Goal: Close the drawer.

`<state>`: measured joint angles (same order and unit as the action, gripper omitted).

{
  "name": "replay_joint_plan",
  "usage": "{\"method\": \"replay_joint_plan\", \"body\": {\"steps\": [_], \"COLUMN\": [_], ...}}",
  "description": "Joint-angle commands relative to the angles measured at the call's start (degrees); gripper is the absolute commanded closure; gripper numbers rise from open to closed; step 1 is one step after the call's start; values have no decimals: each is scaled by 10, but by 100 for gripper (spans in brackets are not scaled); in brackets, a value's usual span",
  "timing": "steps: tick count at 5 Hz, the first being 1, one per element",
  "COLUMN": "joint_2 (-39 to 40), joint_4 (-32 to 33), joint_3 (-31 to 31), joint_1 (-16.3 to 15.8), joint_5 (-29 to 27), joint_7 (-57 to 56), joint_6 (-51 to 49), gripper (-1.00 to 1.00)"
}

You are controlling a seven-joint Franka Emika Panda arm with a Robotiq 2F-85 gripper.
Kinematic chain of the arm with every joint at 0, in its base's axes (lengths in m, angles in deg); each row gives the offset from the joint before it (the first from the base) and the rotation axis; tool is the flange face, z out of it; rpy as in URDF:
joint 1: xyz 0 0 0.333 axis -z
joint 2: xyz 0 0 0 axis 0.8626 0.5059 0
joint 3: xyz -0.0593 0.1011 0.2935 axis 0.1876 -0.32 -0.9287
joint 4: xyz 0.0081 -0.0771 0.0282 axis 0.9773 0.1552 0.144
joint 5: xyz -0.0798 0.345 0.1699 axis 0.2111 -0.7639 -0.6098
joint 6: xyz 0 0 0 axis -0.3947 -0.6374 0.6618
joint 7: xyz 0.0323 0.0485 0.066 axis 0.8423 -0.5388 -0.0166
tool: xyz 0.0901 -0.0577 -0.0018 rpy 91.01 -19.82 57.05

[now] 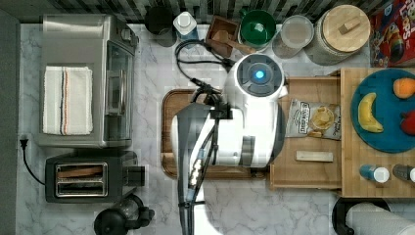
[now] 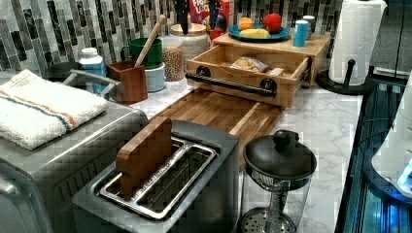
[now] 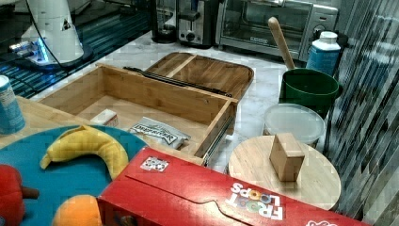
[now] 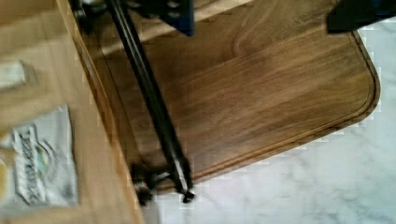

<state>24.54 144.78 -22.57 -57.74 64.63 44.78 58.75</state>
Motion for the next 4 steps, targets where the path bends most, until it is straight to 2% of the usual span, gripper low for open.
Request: {"method": "replay_joint_plan", "body": {"steps": [1,2,4], "joint_2": [-31,-24,24], "joint_4": [96,129,147], "joint_3": [-51,-42,-48], "joint_1": [-46,-54,-44], "joint_5": [6,3,8], "joint_7": [-80,-98,-103], "joint_6": [64,115,174], "gripper": [-100,100,100]}}
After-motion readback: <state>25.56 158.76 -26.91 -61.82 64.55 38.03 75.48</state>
